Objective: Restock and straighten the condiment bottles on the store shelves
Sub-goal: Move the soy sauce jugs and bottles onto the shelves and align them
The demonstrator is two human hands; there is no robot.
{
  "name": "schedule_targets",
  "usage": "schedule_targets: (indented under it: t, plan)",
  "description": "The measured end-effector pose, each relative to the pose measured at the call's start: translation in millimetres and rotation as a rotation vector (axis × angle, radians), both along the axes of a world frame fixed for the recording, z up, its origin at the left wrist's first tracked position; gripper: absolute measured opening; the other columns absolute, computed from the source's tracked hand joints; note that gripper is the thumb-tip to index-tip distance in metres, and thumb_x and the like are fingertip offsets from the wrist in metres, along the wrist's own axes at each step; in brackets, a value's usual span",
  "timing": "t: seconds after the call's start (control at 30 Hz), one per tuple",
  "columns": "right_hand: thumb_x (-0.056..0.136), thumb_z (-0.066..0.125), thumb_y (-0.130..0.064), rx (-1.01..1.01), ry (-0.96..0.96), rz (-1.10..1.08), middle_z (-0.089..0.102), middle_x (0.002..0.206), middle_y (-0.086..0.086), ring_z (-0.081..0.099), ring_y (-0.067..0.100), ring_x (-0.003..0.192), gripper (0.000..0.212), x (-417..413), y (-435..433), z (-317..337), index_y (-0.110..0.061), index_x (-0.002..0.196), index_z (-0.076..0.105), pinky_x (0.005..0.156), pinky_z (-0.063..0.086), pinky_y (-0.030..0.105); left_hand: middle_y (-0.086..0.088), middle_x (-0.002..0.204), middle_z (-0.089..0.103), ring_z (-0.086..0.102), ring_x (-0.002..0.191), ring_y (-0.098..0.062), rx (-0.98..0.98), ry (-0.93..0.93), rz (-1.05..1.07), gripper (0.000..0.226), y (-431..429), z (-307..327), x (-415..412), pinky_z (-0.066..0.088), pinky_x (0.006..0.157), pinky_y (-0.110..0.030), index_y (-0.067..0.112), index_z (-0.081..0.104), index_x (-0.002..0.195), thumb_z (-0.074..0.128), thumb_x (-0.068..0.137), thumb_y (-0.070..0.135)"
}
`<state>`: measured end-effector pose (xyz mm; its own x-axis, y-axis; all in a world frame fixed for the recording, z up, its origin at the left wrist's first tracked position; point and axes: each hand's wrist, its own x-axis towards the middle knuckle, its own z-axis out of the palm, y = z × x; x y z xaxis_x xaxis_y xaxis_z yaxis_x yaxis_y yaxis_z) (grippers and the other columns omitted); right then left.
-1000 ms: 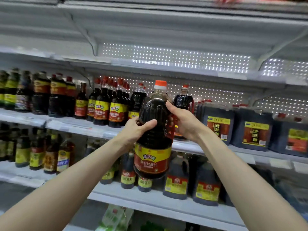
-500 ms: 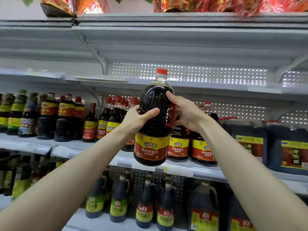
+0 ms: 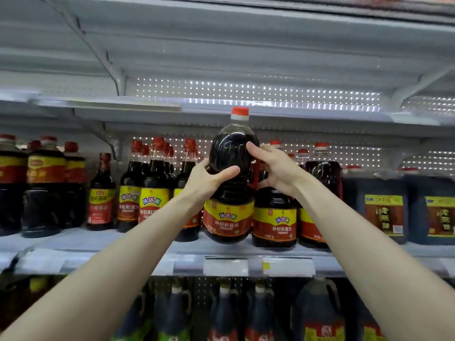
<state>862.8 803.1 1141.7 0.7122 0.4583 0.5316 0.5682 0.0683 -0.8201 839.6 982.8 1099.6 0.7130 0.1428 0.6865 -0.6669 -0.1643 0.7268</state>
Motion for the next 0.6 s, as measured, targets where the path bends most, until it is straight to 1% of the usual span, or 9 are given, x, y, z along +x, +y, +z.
schedule_targets:
  t: [0.13,0.2,0.27,0.37,0.4,0.43,0.53,0.6]
  plan:
    - [0.07,0.07,-0.051,0.022,0.037,-0.038,0.07,0.11,0.003,0.067,0.018,0.099,0.06,20.0,9.9,-9.7,-0.013,0.116,0.061,0.078,0.056,0.048,0.004,0.093,0.071,0.069,0.086,-0.008,-0.008,0.014,-0.026,0.026,5.7,-10.5,23.7,0.054,0.073,-0.021,0.023,0.063,0.097,0.078,0.077,0.021]
    - [0.071,0.07,-0.049,0.041,0.064,-0.04,0.068,0.111,0.005,0.066,0.018,0.1,0.058,28.5,13.1,-13.6,-0.013,0.116,0.06,0.074,0.056,0.046,0.004,0.094,0.071,0.069,0.087,-0.009,-0.015,0.026,-0.017,0.027,7.6,-14.5,32.7,0.054,0.075,-0.022,0.022,0.064,0.098,0.079,0.076,0.022]
    - [0.068,0.071,-0.05,0.046,0.077,-0.042,0.068,0.113,0.006,0.065,0.019,0.101,0.065,35.6,15.8,-14.9,-0.011,0.119,0.06,0.071,0.056,0.043,0.002,0.097,0.072,0.069,0.09,-0.011,-0.035,0.045,-0.017,0.032,10.3,-16.5,39.9,0.054,0.078,-0.025,0.019,0.064,0.102,0.08,0.075,0.024]
    - [0.066,0.072,-0.053,0.023,0.085,-0.046,0.068,0.115,0.004,0.063,0.019,0.107,0.071,47.0,20.9,-15.5,-0.011,0.122,0.06,0.069,0.056,0.042,-0.002,0.101,0.071,0.069,0.094,-0.015,-0.077,0.071,-0.023,0.05,13.8,-20.6,50.1,0.054,0.079,-0.027,0.013,0.064,0.111,0.082,0.069,0.03]
    - [0.066,0.072,-0.054,0.017,0.086,-0.053,0.068,0.117,0.004,0.063,0.02,0.109,0.072,49.1,21.7,-15.8,-0.011,0.122,0.06,0.069,0.057,0.042,-0.002,0.102,0.071,0.069,0.095,-0.015,-0.085,0.079,-0.027,0.053,13.8,-21.6,51.2,0.054,0.078,-0.026,0.012,0.063,0.113,0.082,0.068,0.031]
    - [0.066,0.072,-0.054,0.01,0.085,-0.059,0.068,0.117,0.004,0.063,0.02,0.108,0.071,51.3,22.8,-16.0,-0.011,0.122,0.06,0.068,0.057,0.042,-0.002,0.102,0.071,0.069,0.094,-0.014,-0.089,0.084,-0.029,0.05,14.2,-22.7,52.4,0.054,0.076,-0.024,0.012,0.063,0.113,0.082,0.07,0.03]
    - [0.076,0.068,-0.052,-0.009,0.085,-0.076,0.069,0.111,0.003,0.066,0.017,0.099,0.056,56.1,25.9,-15.7,-0.012,0.116,0.062,0.067,0.056,0.042,-0.003,0.103,0.071,0.069,0.093,-0.013,-0.106,0.103,-0.029,0.043,15.0,-24.9,56.1,0.054,0.075,-0.023,0.011,0.063,0.112,0.079,0.075,0.028]
    - [0.085,0.065,-0.048,-0.017,0.095,-0.077,0.07,0.109,0.002,0.067,0.016,0.096,0.046,59.4,28.5,-16.6,-0.013,0.114,0.063,0.07,0.057,0.044,-0.003,0.102,0.071,0.069,0.093,-0.014,-0.122,0.117,-0.019,0.042,15.9,-26.6,58.8,0.054,0.077,-0.025,0.011,0.063,0.111,0.079,0.075,0.028]
